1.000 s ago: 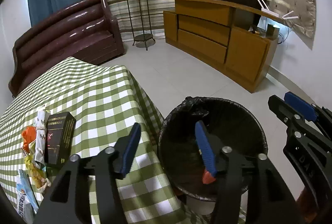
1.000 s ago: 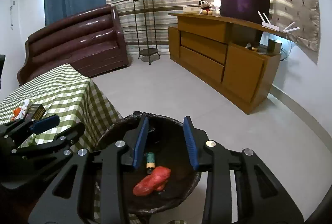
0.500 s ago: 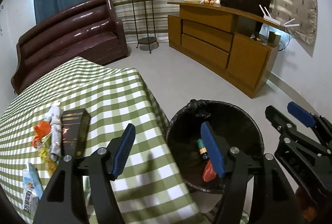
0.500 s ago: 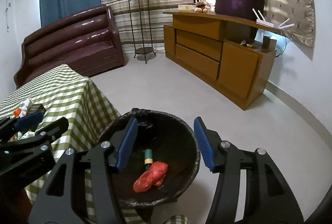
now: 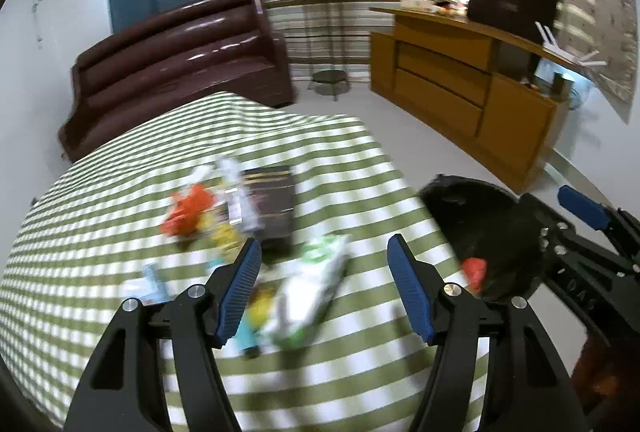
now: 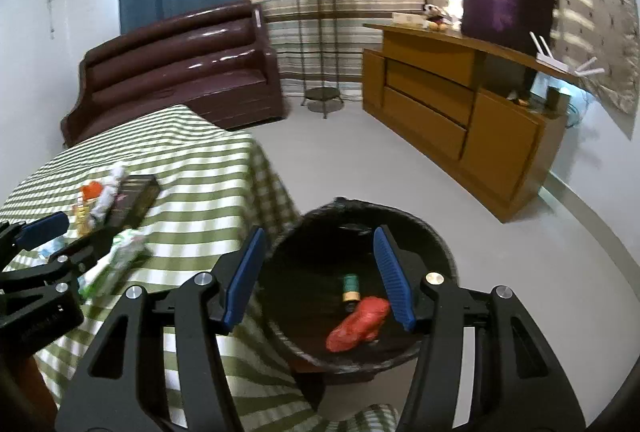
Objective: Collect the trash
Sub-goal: 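Open both grippers to drop the can and bag into the bin, then grasp the white toothpaste tube with the left gripper, then grasp the white-green box with the right gripper, then carry the tube and box to the bin and release both, then move both tools back to the table and grasp the blue tube with the left gripper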
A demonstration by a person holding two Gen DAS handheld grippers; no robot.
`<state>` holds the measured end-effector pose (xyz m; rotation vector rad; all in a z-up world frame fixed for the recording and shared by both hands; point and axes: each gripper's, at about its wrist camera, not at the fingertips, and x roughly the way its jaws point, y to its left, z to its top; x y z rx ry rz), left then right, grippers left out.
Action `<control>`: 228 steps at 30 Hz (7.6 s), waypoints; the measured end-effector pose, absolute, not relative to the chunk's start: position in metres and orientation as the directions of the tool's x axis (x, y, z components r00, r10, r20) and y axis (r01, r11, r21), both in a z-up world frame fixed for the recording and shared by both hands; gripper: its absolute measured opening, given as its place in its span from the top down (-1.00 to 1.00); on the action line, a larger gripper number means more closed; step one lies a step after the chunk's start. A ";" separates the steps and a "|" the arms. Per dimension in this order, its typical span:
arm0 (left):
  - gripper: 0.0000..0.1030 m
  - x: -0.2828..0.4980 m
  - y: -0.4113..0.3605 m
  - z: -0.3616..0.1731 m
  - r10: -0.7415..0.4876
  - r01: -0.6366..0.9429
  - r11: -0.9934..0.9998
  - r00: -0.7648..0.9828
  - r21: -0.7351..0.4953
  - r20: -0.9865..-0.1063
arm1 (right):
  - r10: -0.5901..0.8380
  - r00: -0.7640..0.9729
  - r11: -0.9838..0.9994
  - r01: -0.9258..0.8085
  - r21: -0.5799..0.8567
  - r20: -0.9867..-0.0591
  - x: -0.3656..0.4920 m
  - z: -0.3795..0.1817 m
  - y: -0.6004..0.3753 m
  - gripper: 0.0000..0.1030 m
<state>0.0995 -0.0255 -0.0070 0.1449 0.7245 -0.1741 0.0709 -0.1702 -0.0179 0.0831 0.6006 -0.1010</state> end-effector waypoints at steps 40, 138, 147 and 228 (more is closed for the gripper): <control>0.51 0.085 0.110 -0.052 -0.037 0.045 0.999 0.660 -0.011 -0.750 | 0.058 0.785 0.998 -0.056 0.022 -0.617 0.081 -0.023 -0.046 -0.07; 0.52 0.077 0.071 0.000 -0.183 0.189 0.980 0.760 -0.058 -0.624 | -0.054 0.804 0.998 0.052 -0.020 -0.592 0.080 -0.005 -0.106 0.47; 0.51 0.086 -0.014 0.006 -0.295 0.343 0.939 0.747 -0.036 -0.595 | -0.137 0.804 0.987 0.163 -0.006 -0.578 0.073 -0.007 -0.171 0.47; 0.02 0.098 0.045 -0.007 -0.066 0.113 0.993 0.747 0.027 -0.662 | 0.015 0.786 0.998 0.029 0.061 -0.618 0.089 -0.018 -0.123 0.09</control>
